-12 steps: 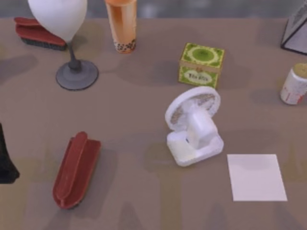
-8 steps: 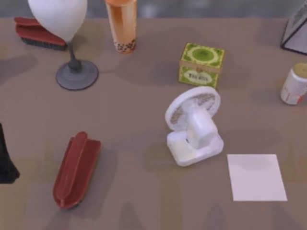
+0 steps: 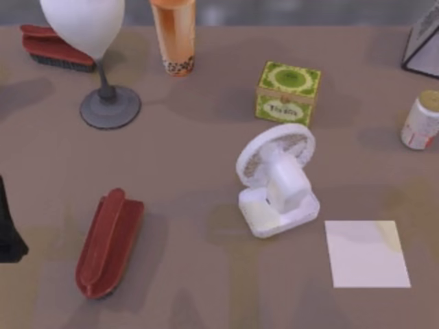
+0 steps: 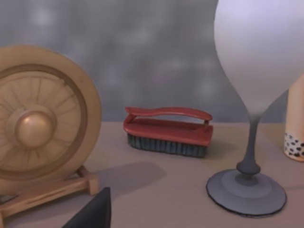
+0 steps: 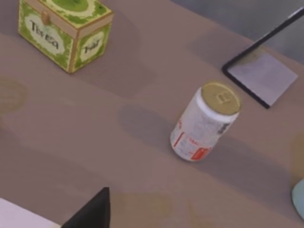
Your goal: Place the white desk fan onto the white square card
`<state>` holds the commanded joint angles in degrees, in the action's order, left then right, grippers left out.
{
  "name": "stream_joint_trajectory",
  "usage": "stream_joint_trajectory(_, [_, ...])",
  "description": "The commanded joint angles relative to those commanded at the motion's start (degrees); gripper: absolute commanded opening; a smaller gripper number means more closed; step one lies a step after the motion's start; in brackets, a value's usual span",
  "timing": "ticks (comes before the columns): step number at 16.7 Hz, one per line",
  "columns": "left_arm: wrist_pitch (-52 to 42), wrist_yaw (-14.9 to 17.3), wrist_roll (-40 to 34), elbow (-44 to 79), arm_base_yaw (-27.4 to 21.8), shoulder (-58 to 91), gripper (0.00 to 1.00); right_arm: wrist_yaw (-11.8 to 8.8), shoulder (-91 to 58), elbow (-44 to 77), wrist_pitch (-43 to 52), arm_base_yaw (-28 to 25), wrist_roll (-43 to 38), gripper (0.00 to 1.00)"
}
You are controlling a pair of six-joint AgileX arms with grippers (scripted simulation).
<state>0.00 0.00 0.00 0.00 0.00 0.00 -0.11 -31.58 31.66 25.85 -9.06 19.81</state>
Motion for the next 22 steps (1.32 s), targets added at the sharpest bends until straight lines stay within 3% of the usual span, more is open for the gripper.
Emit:
stream_joint_trajectory(14, [0.00, 0.00, 0.00, 0.00, 0.00, 0.00, 1.00, 0.29, -83.57, 90.65, 57.46, -20.51, 45.32, 1.00])
stream_joint_trajectory(18, [0.00, 0.00, 0.00, 0.00, 0.00, 0.00, 1.00, 0.38, -98.65, 107.34, 68.24, -24.15, 53.63, 1.00])
stream_joint_trajectory(22, [0.00, 0.00, 0.00, 0.00, 0.00, 0.00, 1.00, 0.42, -105.14, 114.52, 73.32, -25.78, 57.46, 1.00])
